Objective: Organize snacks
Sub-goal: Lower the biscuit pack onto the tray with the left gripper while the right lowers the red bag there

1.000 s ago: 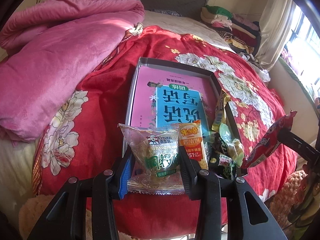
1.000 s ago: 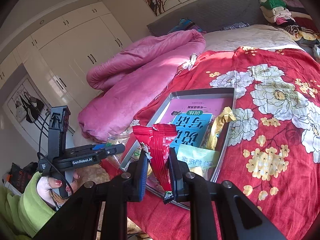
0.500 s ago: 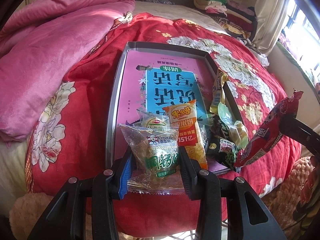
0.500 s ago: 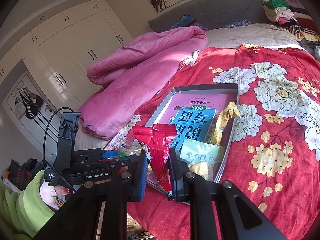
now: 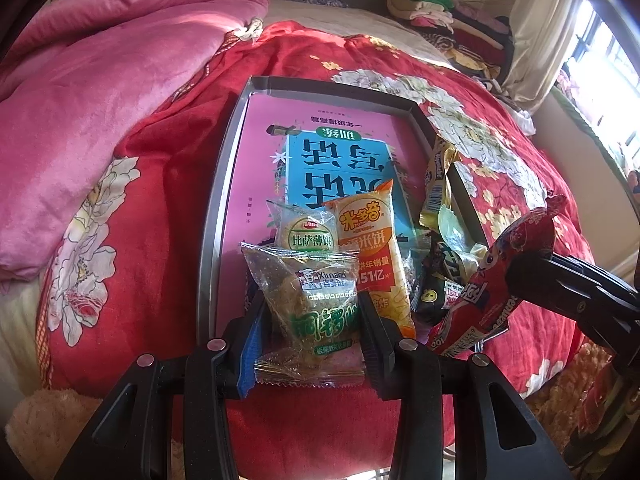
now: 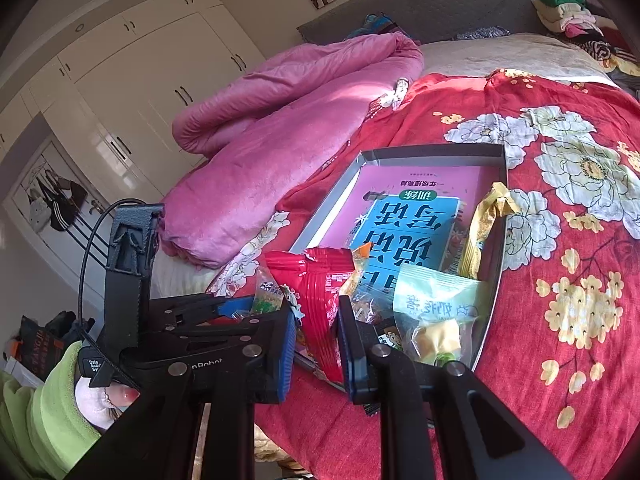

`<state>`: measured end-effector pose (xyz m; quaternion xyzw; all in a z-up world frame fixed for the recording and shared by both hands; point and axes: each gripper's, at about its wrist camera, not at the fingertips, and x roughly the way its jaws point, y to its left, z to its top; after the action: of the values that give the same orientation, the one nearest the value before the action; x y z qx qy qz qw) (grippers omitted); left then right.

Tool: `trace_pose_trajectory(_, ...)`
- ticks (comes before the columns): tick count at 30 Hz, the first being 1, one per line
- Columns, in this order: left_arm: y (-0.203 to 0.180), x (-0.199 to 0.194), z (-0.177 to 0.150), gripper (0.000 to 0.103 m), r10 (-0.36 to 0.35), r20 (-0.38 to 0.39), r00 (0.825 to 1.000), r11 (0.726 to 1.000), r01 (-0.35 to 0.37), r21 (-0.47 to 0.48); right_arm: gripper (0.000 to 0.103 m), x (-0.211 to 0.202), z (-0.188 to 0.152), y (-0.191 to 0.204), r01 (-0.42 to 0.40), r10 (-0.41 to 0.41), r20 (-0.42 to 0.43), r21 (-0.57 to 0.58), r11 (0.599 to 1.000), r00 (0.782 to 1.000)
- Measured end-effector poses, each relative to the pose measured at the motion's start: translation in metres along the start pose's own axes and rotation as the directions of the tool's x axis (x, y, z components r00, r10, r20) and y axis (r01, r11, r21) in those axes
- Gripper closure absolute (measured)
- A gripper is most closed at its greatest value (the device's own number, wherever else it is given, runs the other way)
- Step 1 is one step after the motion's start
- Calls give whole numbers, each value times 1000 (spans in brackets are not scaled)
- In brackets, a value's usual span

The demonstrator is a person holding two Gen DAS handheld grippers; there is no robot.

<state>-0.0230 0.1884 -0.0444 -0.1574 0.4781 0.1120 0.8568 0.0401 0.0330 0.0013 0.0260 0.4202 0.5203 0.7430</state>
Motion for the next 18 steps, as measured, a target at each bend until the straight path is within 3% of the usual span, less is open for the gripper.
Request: trace_pose_trajectory(18, 1, 6, 2, 59, -9, 3, 1000, 1000, 9, -9, 82, 31, 5, 0, 84, -86, -26, -57, 995, 996)
